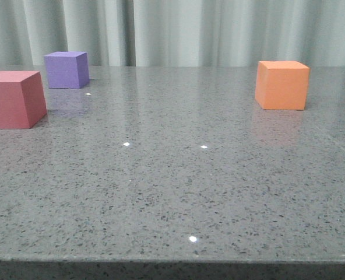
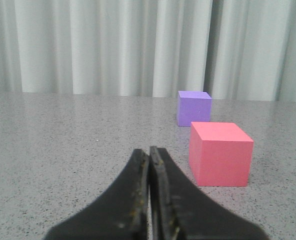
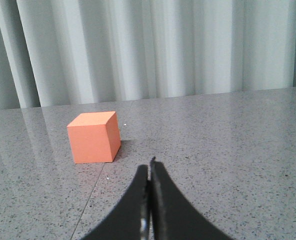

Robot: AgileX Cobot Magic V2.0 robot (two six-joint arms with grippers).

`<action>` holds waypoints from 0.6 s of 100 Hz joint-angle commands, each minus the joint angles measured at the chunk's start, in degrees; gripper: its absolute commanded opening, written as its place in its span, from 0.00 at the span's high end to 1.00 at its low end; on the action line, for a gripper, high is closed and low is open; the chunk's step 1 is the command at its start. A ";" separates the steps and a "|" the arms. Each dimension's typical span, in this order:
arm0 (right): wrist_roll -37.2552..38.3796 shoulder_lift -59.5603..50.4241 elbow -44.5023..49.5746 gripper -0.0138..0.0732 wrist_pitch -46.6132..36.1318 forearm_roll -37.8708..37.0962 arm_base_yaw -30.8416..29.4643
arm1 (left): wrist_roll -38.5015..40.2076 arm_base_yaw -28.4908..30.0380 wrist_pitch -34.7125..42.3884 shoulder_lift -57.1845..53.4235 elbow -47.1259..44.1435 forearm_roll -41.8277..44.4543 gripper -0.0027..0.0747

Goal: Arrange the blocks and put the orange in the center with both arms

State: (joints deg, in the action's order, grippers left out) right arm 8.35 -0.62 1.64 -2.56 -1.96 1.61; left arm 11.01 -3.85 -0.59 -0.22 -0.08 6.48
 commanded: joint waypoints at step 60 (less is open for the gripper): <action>-0.20 2.09 -12.37 0.92 5.43 -0.16 -0.32 | 0.28 0.16 4.43 -2.08 -2.55 -0.58 0.99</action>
State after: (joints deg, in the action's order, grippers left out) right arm 8.35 -0.62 -4.83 2.54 -1.96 1.61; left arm 11.01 -3.85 -0.59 -0.22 -0.08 6.48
